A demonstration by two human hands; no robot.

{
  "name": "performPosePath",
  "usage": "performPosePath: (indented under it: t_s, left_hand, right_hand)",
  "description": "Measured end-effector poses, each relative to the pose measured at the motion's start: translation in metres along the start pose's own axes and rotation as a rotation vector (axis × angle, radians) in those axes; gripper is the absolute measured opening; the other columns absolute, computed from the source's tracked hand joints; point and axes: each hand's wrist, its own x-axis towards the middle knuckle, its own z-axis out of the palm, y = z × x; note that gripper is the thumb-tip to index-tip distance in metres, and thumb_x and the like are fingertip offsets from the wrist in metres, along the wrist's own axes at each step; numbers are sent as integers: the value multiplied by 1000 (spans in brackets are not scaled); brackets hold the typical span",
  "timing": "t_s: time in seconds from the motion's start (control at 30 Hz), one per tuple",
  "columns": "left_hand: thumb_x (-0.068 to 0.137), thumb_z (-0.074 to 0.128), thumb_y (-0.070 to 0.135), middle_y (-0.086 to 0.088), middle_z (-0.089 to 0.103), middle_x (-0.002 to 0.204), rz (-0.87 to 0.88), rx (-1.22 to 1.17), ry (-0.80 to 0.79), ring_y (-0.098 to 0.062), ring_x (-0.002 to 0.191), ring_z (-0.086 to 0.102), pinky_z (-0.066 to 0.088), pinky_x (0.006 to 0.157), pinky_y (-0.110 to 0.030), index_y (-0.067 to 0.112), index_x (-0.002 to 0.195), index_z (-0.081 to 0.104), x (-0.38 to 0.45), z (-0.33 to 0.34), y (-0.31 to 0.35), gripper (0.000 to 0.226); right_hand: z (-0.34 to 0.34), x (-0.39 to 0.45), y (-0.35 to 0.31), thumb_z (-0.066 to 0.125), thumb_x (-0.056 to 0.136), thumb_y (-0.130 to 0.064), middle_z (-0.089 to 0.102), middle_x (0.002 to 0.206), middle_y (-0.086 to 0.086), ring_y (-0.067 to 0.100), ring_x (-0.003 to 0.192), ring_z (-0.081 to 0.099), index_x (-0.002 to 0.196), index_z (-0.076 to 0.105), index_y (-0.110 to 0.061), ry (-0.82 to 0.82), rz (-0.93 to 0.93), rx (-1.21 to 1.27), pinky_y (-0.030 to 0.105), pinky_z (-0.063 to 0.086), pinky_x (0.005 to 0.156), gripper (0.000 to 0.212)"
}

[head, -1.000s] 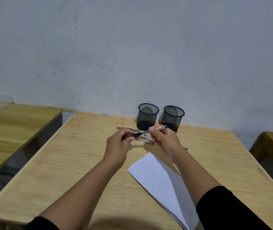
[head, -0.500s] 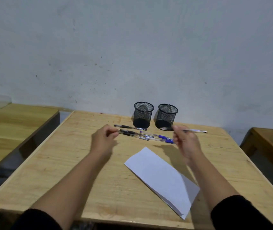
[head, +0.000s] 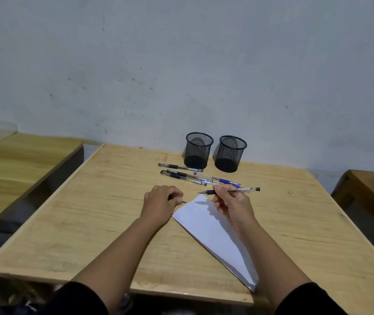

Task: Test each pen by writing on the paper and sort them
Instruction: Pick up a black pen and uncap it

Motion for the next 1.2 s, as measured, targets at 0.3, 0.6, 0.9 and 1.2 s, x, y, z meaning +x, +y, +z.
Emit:
performPosePath:
  t_s: [0.3, 0.6, 0.9, 1.2]
  left_hand:
    - [85, 63, 26, 3, 68, 101, 156, -33, -19, -14, 97, 57, 39, 82, -22, 23, 101, 69, -48, -4, -8, 17]
    - [79, 68, 27, 1, 65, 96, 118, 18, 64, -10, 82, 53, 34, 77, -15, 20, 99, 69, -65, -3, -8, 21]
    - [76, 69, 32, 8, 50, 88, 66, 40, 93, -6, 83, 44, 24, 69, -10, 19, 97, 67, -64, -3, -8, 25]
    - [77, 67, 33, 9, 51, 86, 58, 19, 77, -7, 80, 45, 28, 71, -14, 21, 96, 66, -66, -4, -9, 22]
  right_hand:
    - [-1, -6, 20, 60, 89, -9, 59, 60, 8, 14, 50, 52, 82, 67, -6, -86, 29, -48, 21, 38, 46, 10]
    - [1, 4, 14, 61, 85, -4, 46, 58, 4, 12, 50, 37, 76, 63, -11, -178, 73, -237, 19, 30, 44, 12]
    - [44, 2, 33, 52, 88, -20, 53, 59, 3, 11, 53, 44, 79, 64, -6, -65, -39, -406, 24, 35, 51, 20]
    - [42, -5, 41, 50, 86, -11, 54, 60, 1, 10, 56, 47, 73, 59, -12, -154, -211, -596, 23, 39, 54, 15]
